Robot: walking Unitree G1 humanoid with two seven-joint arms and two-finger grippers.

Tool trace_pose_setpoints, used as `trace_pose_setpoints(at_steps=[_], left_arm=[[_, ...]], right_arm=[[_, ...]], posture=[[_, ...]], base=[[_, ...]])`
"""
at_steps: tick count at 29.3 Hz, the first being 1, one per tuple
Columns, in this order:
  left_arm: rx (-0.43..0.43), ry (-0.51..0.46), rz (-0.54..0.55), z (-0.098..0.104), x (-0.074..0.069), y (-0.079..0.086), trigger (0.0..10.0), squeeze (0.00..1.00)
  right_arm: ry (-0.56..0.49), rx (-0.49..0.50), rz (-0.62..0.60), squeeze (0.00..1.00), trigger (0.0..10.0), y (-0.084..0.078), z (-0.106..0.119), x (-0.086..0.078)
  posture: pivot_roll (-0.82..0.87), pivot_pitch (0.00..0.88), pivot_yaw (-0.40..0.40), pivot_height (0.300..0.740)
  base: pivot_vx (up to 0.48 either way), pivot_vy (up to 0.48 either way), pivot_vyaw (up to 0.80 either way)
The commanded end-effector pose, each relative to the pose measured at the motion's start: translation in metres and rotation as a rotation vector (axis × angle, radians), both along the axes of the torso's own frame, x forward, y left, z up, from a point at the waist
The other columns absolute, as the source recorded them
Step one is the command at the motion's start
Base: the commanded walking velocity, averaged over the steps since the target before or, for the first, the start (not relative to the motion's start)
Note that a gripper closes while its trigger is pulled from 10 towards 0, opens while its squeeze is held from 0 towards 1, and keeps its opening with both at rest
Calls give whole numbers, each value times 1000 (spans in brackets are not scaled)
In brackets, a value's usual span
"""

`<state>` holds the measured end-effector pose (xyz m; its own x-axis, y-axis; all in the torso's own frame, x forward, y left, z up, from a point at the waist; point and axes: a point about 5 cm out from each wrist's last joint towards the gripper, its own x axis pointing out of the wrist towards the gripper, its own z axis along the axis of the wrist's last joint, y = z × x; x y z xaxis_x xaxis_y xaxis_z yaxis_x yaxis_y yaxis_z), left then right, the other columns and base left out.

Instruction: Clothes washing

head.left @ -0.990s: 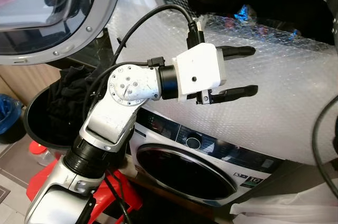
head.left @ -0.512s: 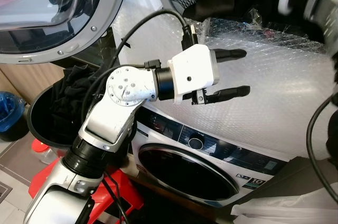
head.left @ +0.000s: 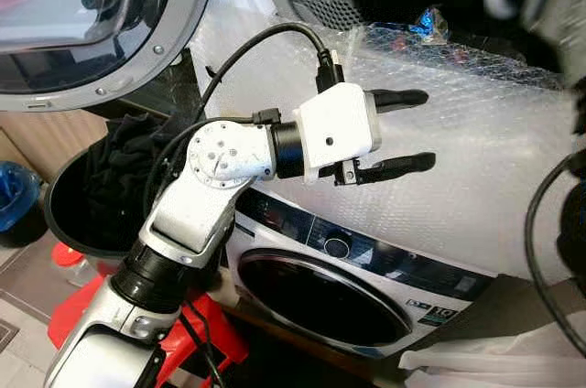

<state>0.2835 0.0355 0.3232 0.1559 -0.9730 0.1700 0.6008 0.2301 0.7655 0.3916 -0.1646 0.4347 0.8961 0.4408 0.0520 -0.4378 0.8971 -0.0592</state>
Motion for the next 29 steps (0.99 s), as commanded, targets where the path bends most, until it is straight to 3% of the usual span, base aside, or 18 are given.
trace_pose_setpoints(at_steps=[1, 2, 4, 6, 7, 8, 10, 13, 15, 16, 17, 18, 20, 22, 25, 26, 27, 29], left_arm=[[-4, -20, -28, 1, -6, -3, 10000, 0], [-5, -18, -28, 1, -6, -3, 10000, 0], [-6, -16, -30, 1, -6, -3, 10000, 0], [-7, -15, -31, 1, -6, -3, 10000, 0], [-8, -15, -32, 1, -6, -4, 10000, 0], [-9, -15, -33, 1, -6, -4, 10000, 0], [-11, -15, -33, 1, -6, -4, 10000, 0], [-16, -14, -29, 1, -7, -4, 10000, 0], [-17, -13, -30, 2, -8, -4, 10000, 0], [-19, -13, -30, 3, -8, -4, 10000, 0], [-19, -13, -30, 3, -8, -4, 10000, 0], [-21, -14, -30, 4, -8, -5, 10000, 0], [-25, -15, -30, 5, -8, -5, 10000, 0], [-26, -15, -30, 5, -8, -6, 10000, 0], [-26, -11, -29, 5, -8, -6, 10000, 0], [-26, -11, -29, 5, -8, -6, 10000, 0], [-26, -9, -29, 4, -8, -6, 10000, 0], [-27, -6, -28, 4, -8, -6, 10000, 0]], right_arm=[[-197, 130, -195, 0, 10000, -21, 49, -14], [-228, 149, -211, 0, 10000, -23, 54, -16], [-341, 64, -382, 0, 10000, -37, 58, -17], [-314, 29, -372, 0, 10000, -37, 53, -14], [-358, -243, -322, 0, 10000, -32, 43, -12], [-328, -365, -284, 0, 10000, -30, 32, -9], [-317, -520, -233, 0, 10000, -28, 20, -8], [-361, -487, -207, 0, 10000, -25, 28, -13], [-406, -326, -239, 0, 10000, -24, 45, -17], [-446, -440, -249, 0, 10000, -24, 45, -17], [-446, -440, -249, 0, 10000, -24, 45, -17], [-467, -535, -249, 0, 10000, -24, 42, -16], [-473, -730, -150, 0, 10000, -21, 32, -19], [-471, -758, -117, 0, 10000, -22, 32, -22], [-524, -942, -75, 0, 10000, -32, 38, -35], [-524, -942, -75, 0, 10000, -32, 38, -35], [-564, -1003, -138, 0, 10000, -37, 42, -37], [-607, -1035, -274, 0, 10000, -44, 44, -32]], posture=[[99, 137, -98, 740], [99, 137, -98, 740], [99, 137, -98, 740], [99, 137, -98, 740], [91, 139, -101, 740], [91, 139, -101, 740], [94, 142, -105, 740], [94, 145, -105, 740], [92, 145, -105, 740], [95, 145, -104, 740], [95, 145, -104, 740], [95, 143, -105, 740], [95, 143, -105, 740], [100, 146, -107, 740], [101, 147, -107, 740], [101, 147, -107, 740], [101, 147, -107, 740], [92, 145, -107, 740]], base=[[0, 0, 0], [0, 0, 0], [0, 0, 0], [0, 0, 0], [0, 0, 0], [0, 0, 0], [0, 0, 0], [0, 0, 0], [0, 0, 0], [0, 0, 0], [0, 0, 0], [0, 0, 0], [0, 0, 0], [0, 0, 0], [0, 0, 0], [0, 0, 0], [0, 0, 0], [0, 0, 0]])
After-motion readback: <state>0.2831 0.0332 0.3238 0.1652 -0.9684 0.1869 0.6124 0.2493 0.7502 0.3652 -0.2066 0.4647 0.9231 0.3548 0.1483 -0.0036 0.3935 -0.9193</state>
